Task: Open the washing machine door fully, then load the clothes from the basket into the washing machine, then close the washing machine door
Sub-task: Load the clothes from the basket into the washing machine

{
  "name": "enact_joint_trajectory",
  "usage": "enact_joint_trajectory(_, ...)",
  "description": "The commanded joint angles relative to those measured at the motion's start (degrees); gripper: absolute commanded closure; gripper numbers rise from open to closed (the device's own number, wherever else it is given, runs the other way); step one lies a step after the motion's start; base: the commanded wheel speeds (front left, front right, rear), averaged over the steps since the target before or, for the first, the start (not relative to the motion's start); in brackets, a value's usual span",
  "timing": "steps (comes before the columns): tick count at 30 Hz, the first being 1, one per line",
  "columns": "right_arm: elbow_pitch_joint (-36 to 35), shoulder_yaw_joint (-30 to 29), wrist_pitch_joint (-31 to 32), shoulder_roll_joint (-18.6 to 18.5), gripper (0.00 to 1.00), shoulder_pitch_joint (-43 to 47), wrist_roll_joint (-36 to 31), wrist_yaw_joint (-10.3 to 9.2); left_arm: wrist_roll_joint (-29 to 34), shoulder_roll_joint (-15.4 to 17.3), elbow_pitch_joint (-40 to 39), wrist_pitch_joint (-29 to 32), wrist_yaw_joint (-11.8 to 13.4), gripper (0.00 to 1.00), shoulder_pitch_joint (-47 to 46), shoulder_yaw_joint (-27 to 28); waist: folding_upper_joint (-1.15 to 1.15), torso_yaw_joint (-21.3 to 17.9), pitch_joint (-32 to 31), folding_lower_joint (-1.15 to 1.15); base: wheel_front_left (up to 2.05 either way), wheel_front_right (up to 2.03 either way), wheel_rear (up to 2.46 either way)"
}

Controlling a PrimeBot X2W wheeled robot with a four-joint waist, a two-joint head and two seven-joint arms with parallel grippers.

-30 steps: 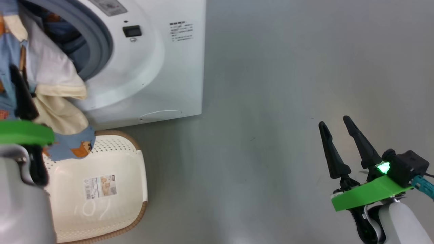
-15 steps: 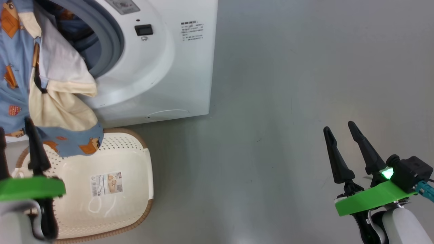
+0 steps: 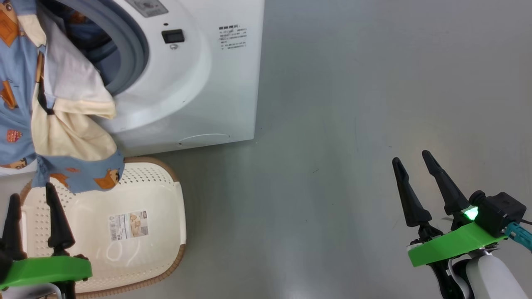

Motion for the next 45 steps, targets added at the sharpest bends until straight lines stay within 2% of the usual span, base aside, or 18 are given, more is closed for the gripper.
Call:
enact_joint_trajectory(1,-1.2,1.1,-0.3,-0.8,0.00,0.5,-0.2,0.09,0.8,1.2,-1.5,-0.3,-0.2,0.00,0.9,1.5,0.00,0.0,0.0,0.00,0.00,0.00,0.00)
enact_joint_trajectory(6,-1.1,1.2,-0.3,-0.9,0.00,0.2,-0.2,0.09,0.8,1.1,-0.5,-0.3,-0.2,0.00,0.2,0.9,0.00,0.0,0.1,0.00,0.00,0.00,0.00)
enact_joint_trajectory(12,-1.2,1.5,-0.3,-0.8,0.00,-0.3,-0.3,0.09,-0.1,1.5,4.7,-0.3,-0.2,0.00,-2.2,-0.5,0.00,0.1,0.7,0.00,0.00,0.00,0.00)
enact_joint_trajectory(32,-2.2,3.0,-0.3,0.5,0.00,-5.2,-0.9,0.09,-3.7,12.6,31.2,-0.3,-0.2,0.00,-23.6,-3.5,0.00,-2.1,8.7,0.00,0.00,0.00,0.00)
enact_joint_trajectory(40,-2.3,3.1,-0.3,0.7,0.00,-6.4,-1.1,0.09,-5.4,15.9,38.4,-0.3,-0.2,0.00,-29.5,-4.5,0.00,-2.9,10.5,0.00,0.00,0.00,0.00)
enact_joint_trajectory(45,-2.2,3.0,-0.3,0.9,0.00,-6.7,-1.1,0.09,-7.3,17.0,39.9,-0.3,-0.2,0.00,-31.0,-6.1,0.00,-3.0,10.7,0.00,0.00,0.00,0.00)
